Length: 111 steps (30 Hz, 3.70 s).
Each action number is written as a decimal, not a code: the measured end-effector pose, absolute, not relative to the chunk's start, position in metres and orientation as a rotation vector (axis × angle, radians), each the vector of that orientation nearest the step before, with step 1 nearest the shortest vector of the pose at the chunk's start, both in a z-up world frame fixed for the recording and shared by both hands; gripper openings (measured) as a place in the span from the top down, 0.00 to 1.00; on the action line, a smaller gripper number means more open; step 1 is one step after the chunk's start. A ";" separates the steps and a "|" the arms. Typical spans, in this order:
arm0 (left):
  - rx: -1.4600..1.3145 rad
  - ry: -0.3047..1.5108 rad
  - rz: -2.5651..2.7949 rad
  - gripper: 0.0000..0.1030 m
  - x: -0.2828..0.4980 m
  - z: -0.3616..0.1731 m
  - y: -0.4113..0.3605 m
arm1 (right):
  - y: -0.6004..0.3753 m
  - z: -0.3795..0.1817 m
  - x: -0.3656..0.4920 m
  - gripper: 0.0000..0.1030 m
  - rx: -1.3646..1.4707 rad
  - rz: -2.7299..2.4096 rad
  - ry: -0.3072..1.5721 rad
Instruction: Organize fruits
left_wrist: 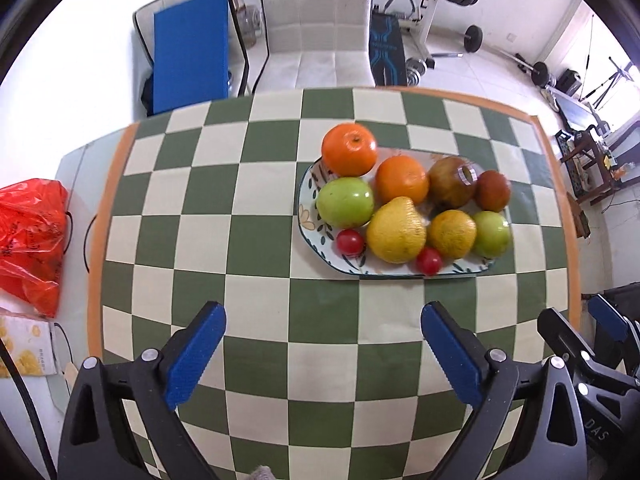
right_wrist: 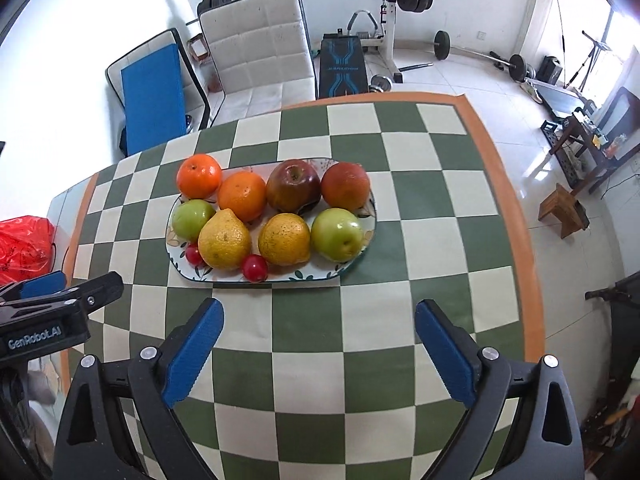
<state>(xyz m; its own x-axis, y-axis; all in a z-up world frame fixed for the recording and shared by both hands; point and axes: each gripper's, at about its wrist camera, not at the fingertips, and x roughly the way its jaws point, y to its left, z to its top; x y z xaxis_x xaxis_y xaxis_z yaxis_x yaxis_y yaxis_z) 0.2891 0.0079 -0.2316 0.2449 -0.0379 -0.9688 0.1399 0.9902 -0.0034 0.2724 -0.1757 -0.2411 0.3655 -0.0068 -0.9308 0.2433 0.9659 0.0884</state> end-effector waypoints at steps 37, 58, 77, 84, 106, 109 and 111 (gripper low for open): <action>0.032 0.983 -0.160 0.03 0.132 -0.024 -0.001 | -0.173 0.005 0.107 0.04 0.137 -0.102 0.872; 0.028 0.946 -0.152 0.03 0.130 -0.027 -0.002 | -0.170 0.002 0.107 0.03 0.136 -0.113 0.847; 0.078 0.988 -0.075 0.00 0.196 -0.098 -0.016 | -0.199 -0.093 0.187 0.02 0.106 -0.179 0.915; 0.092 1.006 -0.062 0.00 0.205 -0.112 -0.019 | -0.202 -0.108 0.202 0.02 0.107 -0.176 0.936; 0.087 1.008 -0.058 0.00 0.207 -0.116 -0.019 | -0.201 -0.115 0.205 0.02 0.120 -0.160 0.947; 0.087 1.006 -0.058 0.00 0.207 -0.116 -0.019 | -0.200 -0.115 0.204 0.02 0.122 -0.157 0.950; 0.087 1.008 -0.061 0.00 0.207 -0.116 -0.019 | -0.199 -0.116 0.203 0.02 0.120 -0.156 0.951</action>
<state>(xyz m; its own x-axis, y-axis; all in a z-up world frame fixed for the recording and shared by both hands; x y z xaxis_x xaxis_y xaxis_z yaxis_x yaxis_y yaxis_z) 0.2067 -0.0191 -0.1159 0.5326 -0.0105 -0.8463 0.0909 0.9948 0.0449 0.2027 -0.1994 -0.1160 0.5712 -0.0798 -0.8169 0.1853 0.9821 0.0336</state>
